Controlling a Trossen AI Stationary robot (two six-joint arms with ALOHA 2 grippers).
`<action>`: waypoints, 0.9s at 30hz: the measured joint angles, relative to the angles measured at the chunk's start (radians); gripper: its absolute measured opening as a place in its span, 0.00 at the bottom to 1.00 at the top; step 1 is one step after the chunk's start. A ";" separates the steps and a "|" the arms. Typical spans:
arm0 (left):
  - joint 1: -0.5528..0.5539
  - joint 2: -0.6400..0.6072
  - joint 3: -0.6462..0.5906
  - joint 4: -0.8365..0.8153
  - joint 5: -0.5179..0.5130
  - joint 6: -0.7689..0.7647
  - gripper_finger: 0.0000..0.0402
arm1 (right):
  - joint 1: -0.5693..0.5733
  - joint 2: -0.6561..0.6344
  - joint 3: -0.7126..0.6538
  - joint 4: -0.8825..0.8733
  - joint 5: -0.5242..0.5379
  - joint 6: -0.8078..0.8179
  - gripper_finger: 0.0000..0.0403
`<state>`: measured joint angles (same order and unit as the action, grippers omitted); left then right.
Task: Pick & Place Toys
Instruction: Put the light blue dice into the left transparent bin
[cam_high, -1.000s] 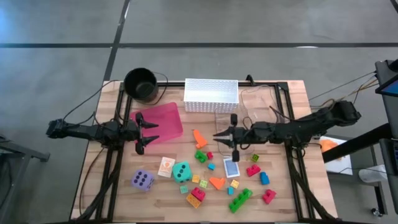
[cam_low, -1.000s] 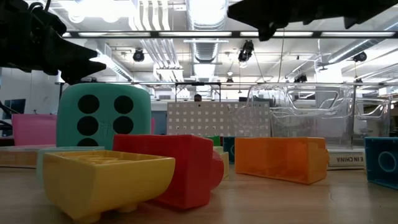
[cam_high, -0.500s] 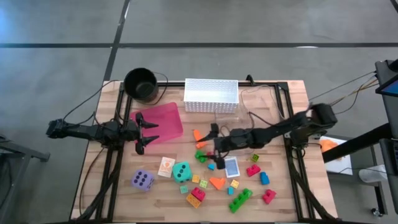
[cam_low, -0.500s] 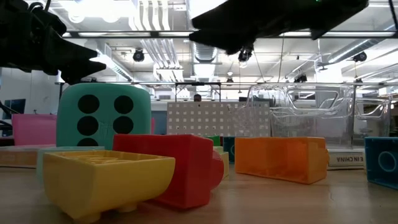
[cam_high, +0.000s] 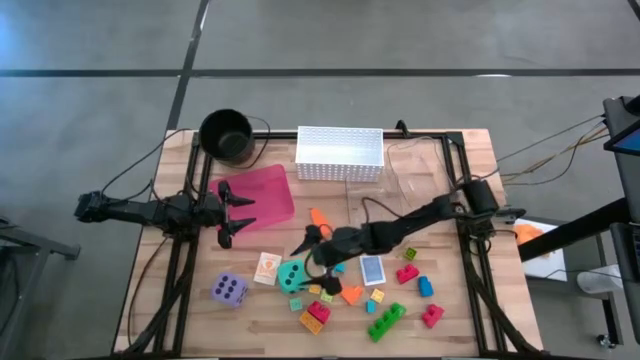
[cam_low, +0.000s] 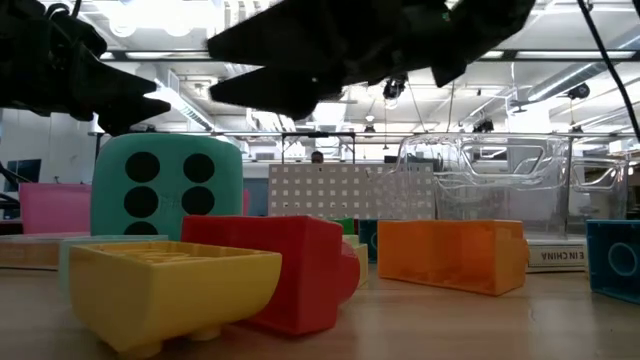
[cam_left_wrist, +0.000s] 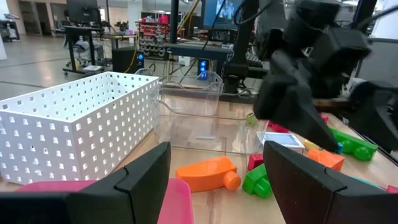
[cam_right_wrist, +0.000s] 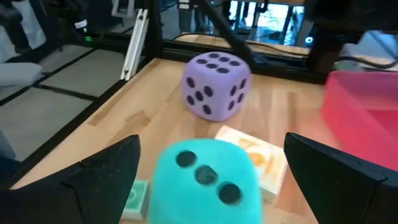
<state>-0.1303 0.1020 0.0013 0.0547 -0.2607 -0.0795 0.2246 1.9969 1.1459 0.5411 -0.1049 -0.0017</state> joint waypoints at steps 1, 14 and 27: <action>0.000 0.000 0.000 0.000 0.000 0.000 0.65 | 0.005 0.016 0.016 -0.020 0.000 0.000 0.97; 0.000 0.000 0.000 0.000 0.000 0.000 0.65 | 0.013 0.156 0.143 -0.101 0.025 0.002 0.97; 0.000 0.000 0.000 0.000 0.000 0.000 0.65 | 0.017 0.154 0.150 -0.192 0.029 -0.005 0.97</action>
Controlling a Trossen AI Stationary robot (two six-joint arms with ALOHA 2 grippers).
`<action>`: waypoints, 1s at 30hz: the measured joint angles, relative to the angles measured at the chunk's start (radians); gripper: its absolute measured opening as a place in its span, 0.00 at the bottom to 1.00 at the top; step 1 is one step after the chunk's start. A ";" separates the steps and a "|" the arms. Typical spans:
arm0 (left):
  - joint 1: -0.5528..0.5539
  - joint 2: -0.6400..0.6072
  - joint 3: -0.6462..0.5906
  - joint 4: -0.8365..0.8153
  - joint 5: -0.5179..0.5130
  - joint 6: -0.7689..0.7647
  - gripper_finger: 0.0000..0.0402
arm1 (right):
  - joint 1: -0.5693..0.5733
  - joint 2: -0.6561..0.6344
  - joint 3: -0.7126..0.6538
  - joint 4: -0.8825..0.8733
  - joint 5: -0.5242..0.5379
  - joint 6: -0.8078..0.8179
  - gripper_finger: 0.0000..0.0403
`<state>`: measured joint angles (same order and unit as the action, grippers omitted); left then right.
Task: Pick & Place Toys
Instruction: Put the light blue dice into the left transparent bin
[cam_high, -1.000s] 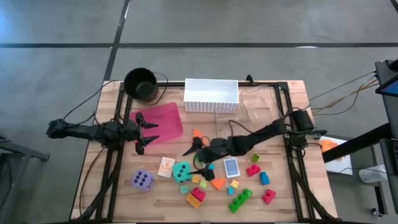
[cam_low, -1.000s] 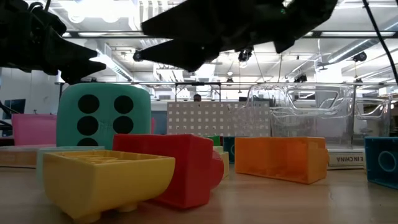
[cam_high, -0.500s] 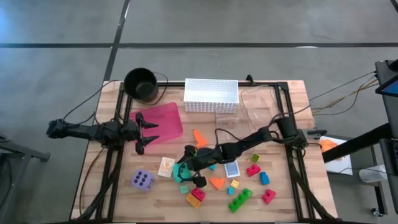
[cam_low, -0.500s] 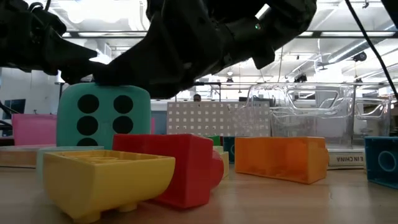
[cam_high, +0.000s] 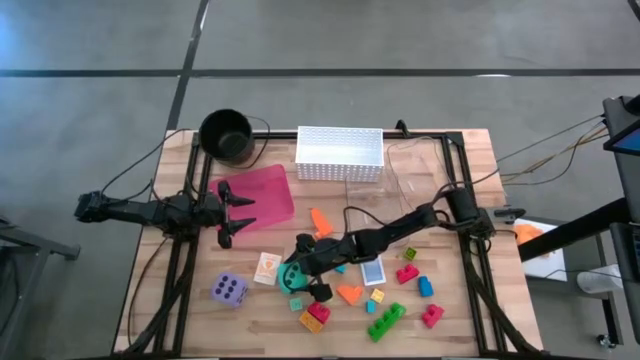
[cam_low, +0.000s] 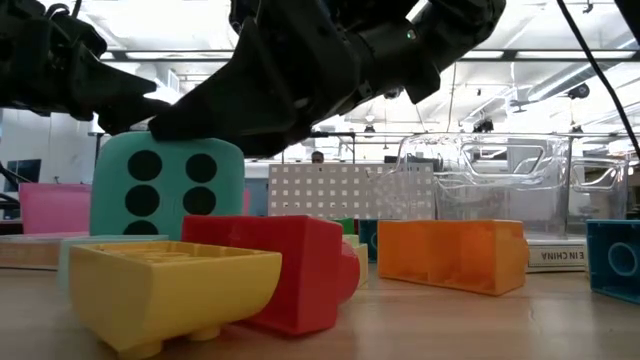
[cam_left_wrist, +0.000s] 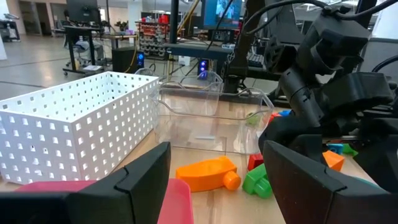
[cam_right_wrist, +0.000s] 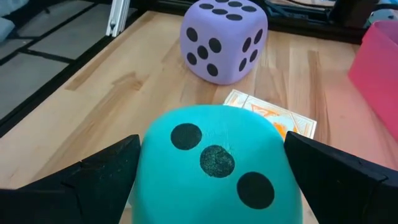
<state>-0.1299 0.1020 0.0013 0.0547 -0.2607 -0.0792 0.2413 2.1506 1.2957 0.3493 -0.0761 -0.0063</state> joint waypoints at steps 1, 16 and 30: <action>0.000 0.000 0.000 0.000 0.000 0.000 0.65 | 0.000 -0.001 0.000 -0.013 0.000 0.000 0.97; 0.000 0.000 0.000 0.000 0.000 0.000 0.65 | 0.000 -0.011 0.001 -0.154 0.002 -0.008 0.97; 0.000 0.000 0.000 0.000 0.000 0.000 0.65 | 0.000 -0.016 0.002 -0.224 0.003 -0.018 0.97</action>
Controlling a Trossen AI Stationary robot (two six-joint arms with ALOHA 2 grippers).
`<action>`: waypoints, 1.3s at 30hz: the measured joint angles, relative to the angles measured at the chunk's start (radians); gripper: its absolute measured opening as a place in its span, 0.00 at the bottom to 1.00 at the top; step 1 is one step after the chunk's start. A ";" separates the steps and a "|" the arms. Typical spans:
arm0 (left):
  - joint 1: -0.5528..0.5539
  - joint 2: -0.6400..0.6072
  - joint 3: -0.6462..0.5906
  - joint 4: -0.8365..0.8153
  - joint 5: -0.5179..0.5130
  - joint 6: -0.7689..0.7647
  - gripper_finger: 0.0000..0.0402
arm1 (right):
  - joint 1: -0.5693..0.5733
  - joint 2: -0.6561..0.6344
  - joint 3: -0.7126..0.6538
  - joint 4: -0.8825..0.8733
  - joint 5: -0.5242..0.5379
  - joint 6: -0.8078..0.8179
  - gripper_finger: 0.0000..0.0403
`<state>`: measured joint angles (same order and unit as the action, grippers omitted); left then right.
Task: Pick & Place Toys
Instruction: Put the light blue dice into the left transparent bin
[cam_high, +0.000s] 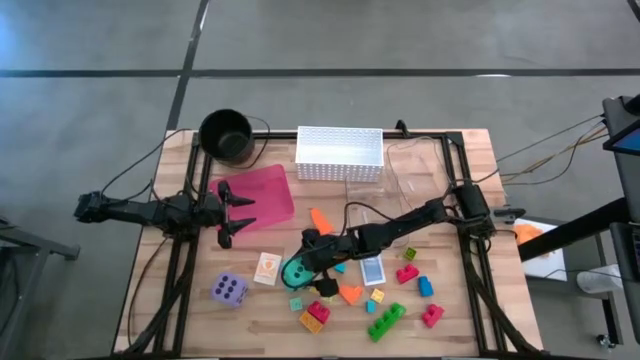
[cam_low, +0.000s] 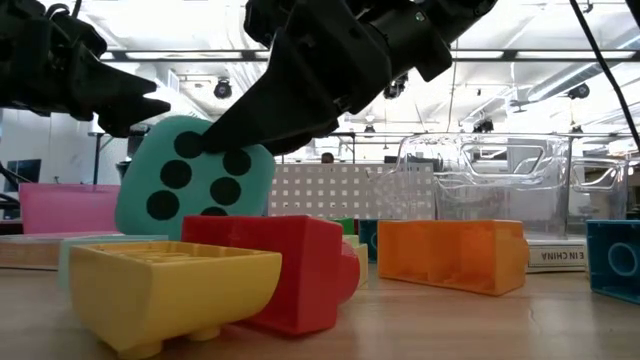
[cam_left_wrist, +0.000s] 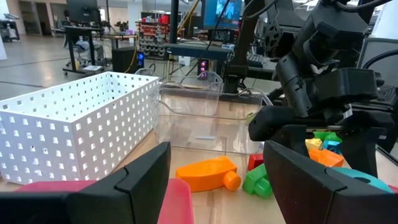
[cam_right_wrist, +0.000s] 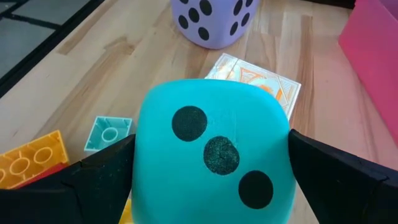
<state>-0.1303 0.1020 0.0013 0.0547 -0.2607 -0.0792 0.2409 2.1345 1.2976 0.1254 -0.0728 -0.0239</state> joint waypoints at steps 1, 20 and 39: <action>0.000 0.000 0.000 0.000 0.000 0.000 0.65 | 0.000 0.000 0.000 -0.004 0.000 -0.001 0.97; 0.000 0.000 0.000 0.000 0.000 0.000 0.65 | 0.005 -0.010 0.021 -0.039 -0.003 -0.006 0.97; 0.000 0.000 0.000 0.000 0.000 0.000 0.65 | 0.010 -0.008 0.038 -0.043 0.008 0.007 0.97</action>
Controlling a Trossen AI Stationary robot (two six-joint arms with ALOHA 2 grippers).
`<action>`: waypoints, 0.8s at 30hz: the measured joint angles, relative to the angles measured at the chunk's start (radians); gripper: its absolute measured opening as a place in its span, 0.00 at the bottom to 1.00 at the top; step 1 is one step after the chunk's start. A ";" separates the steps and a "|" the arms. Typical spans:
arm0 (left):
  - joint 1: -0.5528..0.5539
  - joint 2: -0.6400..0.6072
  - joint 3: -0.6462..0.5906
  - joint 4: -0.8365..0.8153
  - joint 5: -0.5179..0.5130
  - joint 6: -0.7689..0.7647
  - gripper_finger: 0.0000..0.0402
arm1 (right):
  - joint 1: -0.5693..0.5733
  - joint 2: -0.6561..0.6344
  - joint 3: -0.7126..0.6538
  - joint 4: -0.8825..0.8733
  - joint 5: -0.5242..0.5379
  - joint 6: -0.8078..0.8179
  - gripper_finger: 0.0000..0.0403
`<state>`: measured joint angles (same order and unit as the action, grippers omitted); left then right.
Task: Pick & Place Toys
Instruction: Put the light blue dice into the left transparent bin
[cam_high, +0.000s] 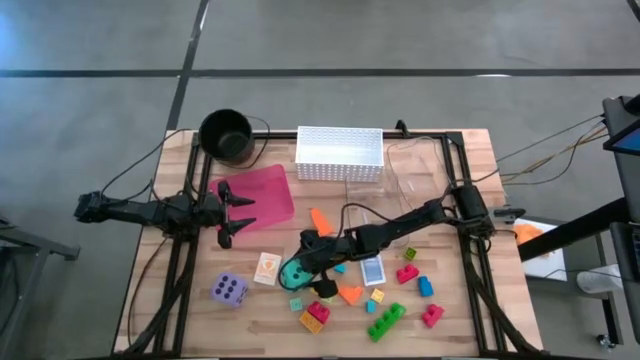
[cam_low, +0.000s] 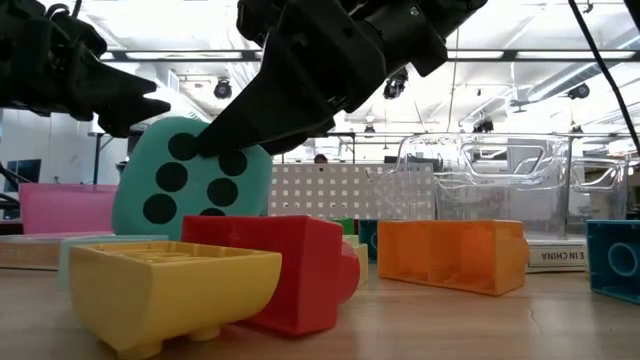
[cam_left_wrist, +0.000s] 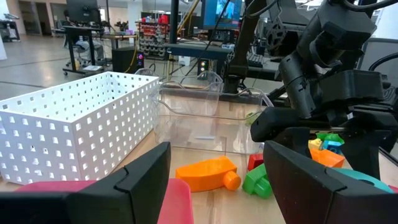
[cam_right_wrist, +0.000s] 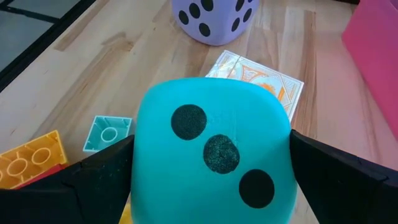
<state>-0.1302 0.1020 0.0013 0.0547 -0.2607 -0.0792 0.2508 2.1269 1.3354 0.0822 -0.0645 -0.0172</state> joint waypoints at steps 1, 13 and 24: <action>0.000 0.000 0.000 0.000 0.000 0.000 0.65 | 0.000 0.000 0.000 0.002 -0.002 0.001 0.97; 0.000 0.000 0.000 0.000 0.000 0.000 0.65 | 0.000 0.003 0.000 0.012 -0.012 -0.025 0.97; 0.000 0.000 0.000 0.000 0.000 0.000 0.65 | 0.000 0.003 0.000 0.011 -0.005 -0.028 0.86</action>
<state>-0.1302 0.1020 0.0013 0.0547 -0.2607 -0.0792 0.2512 2.1300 1.3354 0.0937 -0.0691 -0.0456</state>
